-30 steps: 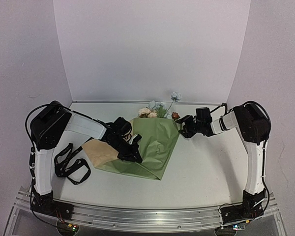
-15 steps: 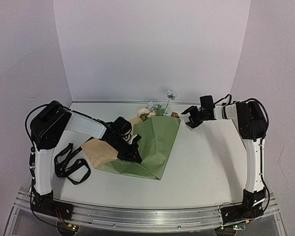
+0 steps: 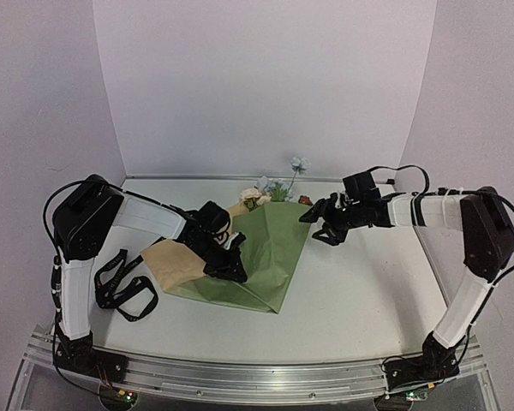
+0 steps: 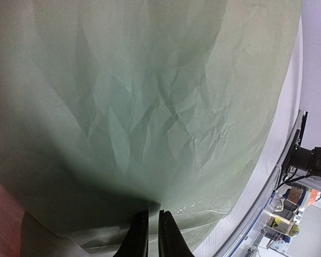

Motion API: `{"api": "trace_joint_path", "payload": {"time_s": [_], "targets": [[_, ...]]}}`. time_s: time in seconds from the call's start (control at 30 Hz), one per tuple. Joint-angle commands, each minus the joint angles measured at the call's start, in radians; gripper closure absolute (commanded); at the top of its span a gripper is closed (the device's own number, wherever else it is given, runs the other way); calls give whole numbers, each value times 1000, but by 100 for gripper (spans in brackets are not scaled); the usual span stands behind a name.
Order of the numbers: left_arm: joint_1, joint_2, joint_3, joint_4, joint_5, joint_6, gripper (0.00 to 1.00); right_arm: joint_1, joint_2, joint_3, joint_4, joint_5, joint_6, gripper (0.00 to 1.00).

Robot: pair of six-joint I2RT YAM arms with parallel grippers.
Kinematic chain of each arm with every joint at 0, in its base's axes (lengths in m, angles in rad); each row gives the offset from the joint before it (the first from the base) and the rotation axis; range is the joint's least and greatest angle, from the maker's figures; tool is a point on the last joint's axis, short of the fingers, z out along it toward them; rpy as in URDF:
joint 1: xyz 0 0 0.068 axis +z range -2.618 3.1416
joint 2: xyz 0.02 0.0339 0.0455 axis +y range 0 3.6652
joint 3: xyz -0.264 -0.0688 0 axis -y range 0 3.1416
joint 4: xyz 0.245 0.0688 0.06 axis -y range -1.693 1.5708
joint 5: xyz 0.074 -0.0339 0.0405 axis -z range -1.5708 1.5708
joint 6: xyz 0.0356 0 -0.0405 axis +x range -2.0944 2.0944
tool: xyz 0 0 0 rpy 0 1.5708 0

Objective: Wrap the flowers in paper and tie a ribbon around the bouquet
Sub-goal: Pick up the two-thirds-folded wrapping paper from the center of the board.

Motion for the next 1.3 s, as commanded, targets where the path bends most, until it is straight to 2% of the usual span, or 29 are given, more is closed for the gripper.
{"api": "trace_joint_path", "payload": {"time_s": [0.0,0.17,0.4,0.9,1.07,1.27], "targets": [[6,-72,36,-35,-44,1,87,109,-85,-90,28,-35,-69,41],[6,-155,24,-26,-56,-23,81,217,-109,-139,100,-75,-73,48],[10,-292,-57,-10,-116,-96,78,330,-34,-107,125,-82,-81,56],[116,-819,-657,47,-339,-483,70,471,42,-45,45,34,-174,64],[127,-915,-784,111,-379,-600,67,498,92,0,21,51,-203,65],[129,-954,-854,147,-441,-701,66,534,112,55,-12,71,-223,66]]}}
